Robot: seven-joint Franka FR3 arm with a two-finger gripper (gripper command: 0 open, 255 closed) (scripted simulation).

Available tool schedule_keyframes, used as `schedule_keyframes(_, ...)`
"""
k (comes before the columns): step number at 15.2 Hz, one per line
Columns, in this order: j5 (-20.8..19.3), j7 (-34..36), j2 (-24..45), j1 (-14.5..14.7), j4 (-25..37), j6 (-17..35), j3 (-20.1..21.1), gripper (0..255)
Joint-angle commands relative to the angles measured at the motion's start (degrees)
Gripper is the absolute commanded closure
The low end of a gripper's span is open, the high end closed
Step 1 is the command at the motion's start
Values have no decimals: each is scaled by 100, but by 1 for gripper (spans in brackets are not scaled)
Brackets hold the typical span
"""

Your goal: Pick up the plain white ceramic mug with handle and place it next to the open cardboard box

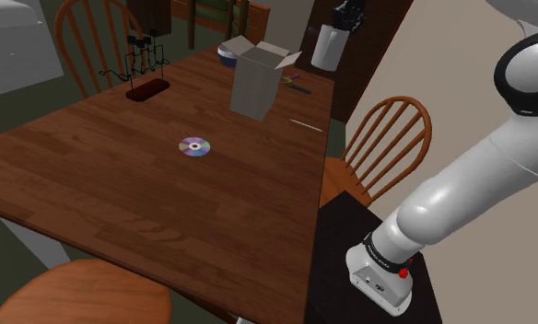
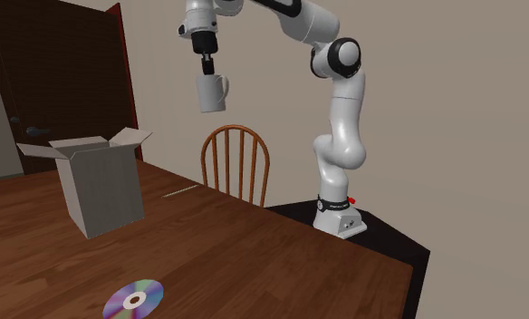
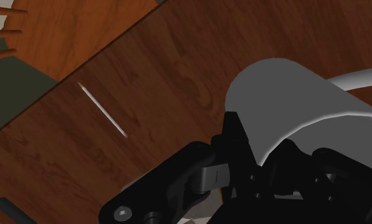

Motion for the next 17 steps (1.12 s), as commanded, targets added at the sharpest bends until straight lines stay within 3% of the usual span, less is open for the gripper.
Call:
schedule_keyframes(1, 10, -204, 412, -80, 512, -101, -118, 255)
schedule_keyframes(6, 159, -721, 1648, -387, 2093, -469, -391, 255)
schedule_keyframes(9, 366, -1000, 2734, -704, 3691, -1000, -505, 255)
schedule_keyframes(10, 394, -1022, 2889, -757, 3939, -1093, -502, 255)
schedule_keyframes(17, 229, -1001, 2122, -587, 2144, -59, -486, 255)
